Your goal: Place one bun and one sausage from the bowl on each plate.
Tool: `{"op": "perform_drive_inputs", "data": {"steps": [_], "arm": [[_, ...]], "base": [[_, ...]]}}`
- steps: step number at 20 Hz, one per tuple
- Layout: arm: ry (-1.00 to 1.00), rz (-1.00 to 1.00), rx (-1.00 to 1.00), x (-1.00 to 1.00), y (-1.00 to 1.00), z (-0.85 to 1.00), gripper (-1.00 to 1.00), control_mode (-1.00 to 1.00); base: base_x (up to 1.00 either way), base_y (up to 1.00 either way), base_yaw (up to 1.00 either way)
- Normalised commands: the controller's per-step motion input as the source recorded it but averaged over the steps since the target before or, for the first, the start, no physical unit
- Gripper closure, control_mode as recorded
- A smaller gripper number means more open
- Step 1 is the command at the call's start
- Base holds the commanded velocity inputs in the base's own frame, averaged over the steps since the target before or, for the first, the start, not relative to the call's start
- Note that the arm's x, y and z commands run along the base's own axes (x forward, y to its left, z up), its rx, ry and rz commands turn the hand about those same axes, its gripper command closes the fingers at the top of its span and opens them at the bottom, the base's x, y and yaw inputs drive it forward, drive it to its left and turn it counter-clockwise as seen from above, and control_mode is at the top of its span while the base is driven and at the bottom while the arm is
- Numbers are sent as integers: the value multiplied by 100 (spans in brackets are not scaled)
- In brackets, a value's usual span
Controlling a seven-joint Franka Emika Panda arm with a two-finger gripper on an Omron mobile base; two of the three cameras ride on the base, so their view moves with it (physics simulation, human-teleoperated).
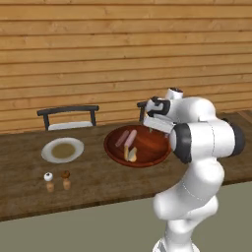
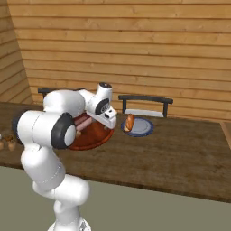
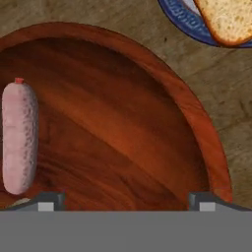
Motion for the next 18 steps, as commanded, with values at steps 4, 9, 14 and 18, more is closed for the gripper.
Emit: {"op": "perform_drive_inputs", "data": {"steps": [4,9,14,18], "arm": [[0,-5,0,15,58,5,-100,-100],[0,0,0,44,17,0,-100,-100],[0,0,-1,48,32,-3,-100,-100],[0,0,-2,42,46,-16,-100,-100]], "base": [[0,0,0],[0,0,0],[0,0,0],[0,0,0]]}}
